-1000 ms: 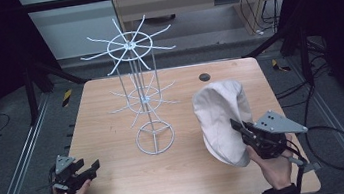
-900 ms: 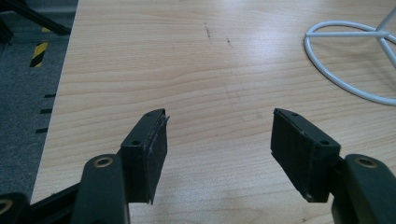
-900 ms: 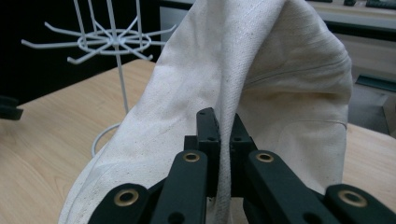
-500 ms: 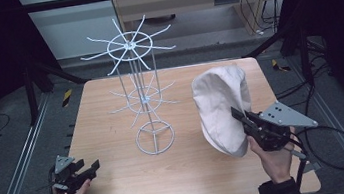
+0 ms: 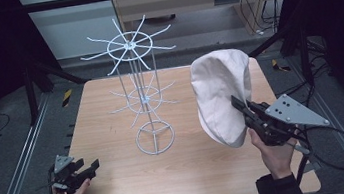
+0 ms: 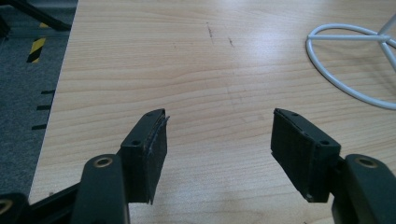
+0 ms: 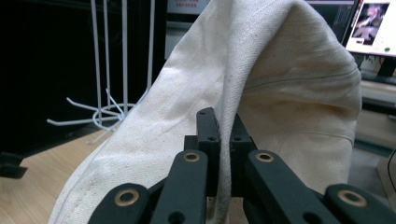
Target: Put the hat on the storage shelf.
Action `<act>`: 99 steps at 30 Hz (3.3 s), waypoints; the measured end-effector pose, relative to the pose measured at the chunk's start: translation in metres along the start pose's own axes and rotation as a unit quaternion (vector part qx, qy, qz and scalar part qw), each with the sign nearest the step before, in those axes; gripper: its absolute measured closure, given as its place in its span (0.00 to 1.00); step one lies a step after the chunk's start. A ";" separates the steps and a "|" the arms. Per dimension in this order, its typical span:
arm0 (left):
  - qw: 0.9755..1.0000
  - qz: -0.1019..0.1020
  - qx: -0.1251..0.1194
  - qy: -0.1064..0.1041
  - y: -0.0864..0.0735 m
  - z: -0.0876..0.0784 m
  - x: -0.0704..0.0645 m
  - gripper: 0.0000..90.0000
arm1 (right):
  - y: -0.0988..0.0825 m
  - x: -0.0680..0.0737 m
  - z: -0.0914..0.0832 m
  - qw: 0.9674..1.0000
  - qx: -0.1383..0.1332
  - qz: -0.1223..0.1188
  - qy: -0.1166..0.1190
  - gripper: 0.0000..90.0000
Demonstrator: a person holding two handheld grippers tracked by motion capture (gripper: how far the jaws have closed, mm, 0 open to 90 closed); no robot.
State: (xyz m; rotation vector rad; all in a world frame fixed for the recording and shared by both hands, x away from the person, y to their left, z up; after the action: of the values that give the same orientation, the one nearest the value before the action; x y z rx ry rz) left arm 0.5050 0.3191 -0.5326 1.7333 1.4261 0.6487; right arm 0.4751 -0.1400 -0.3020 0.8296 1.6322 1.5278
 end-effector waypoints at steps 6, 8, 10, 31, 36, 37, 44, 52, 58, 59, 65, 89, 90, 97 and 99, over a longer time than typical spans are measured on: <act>1.000 0.000 0.000 0.001 0.000 0.000 0.000 0.40 | 0.019 0.009 -0.001 0.999 -0.026 -0.016 0.009 0.98; 1.000 0.001 0.000 0.001 0.000 -0.001 0.000 0.40 | 0.025 0.012 -0.003 0.999 -0.038 -0.019 0.013 0.98; 1.000 0.000 -0.001 0.001 0.000 -0.001 0.000 0.40 | 0.030 0.014 -0.004 0.998 -0.047 -0.024 0.015 0.98; 1.000 0.002 -0.001 0.003 0.001 -0.001 0.001 0.40 | 0.063 0.016 0.003 0.996 -0.076 -0.053 0.020 0.98; 1.000 0.002 -0.001 0.003 0.001 -0.001 0.001 0.40 | 0.075 0.018 0.007 0.994 -0.083 -0.064 0.022 0.98; 1.000 0.002 -0.001 0.003 0.001 -0.001 0.001 0.40 | 0.078 0.019 0.009 0.994 -0.083 -0.065 0.024 0.98; 1.000 0.002 -0.002 0.003 0.001 -0.001 0.001 0.40 | 0.092 0.030 0.022 0.992 -0.091 -0.084 0.037 0.98; 1.000 0.003 -0.002 0.003 0.001 -0.001 0.002 0.40 | 0.097 0.040 0.042 0.989 -0.092 -0.096 0.060 0.98; 1.000 0.002 -0.002 0.003 0.001 -0.001 0.002 0.40 | 0.088 0.047 0.055 0.989 -0.080 -0.097 0.074 0.98; 1.000 0.002 -0.001 0.003 0.001 -0.001 0.002 0.40 | 0.086 0.047 0.057 0.989 -0.078 -0.098 0.075 0.98; 1.000 0.001 -0.001 0.004 0.001 -0.001 0.003 0.40 | 0.075 0.048 0.063 0.990 -0.065 -0.095 0.081 0.98; 1.000 0.001 0.000 0.004 0.001 0.000 0.002 0.40 | 0.042 0.050 0.071 0.991 -0.031 -0.085 0.103 0.98; 1.000 0.000 0.000 0.004 0.001 0.000 0.002 0.40 | 0.042 0.050 0.072 0.990 -0.030 -0.085 0.104 0.98; 1.000 0.000 0.000 0.003 0.001 0.000 0.002 0.40 | 0.035 0.053 0.077 0.991 -0.022 -0.079 0.109 0.97; 1.000 0.000 0.000 0.003 0.001 0.000 0.002 0.40 | 0.033 0.053 0.079 0.991 -0.015 -0.077 0.107 0.97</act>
State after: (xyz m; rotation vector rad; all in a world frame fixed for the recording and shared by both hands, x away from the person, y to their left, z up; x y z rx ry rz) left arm 0.5058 0.3214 -0.5324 1.7321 1.4301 0.6539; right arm 0.5145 -0.0514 -0.2751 0.5250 1.7773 1.5707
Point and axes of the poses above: each handheld gripper's, and its own axes: z roughly forward along the jaws, y roughly out of its top, x roughly to its left, the point moved 10 cm from there along z, roughly forward along the jaws, and after that the axes turned 2 degrees about -x, right-handed, at the moved point
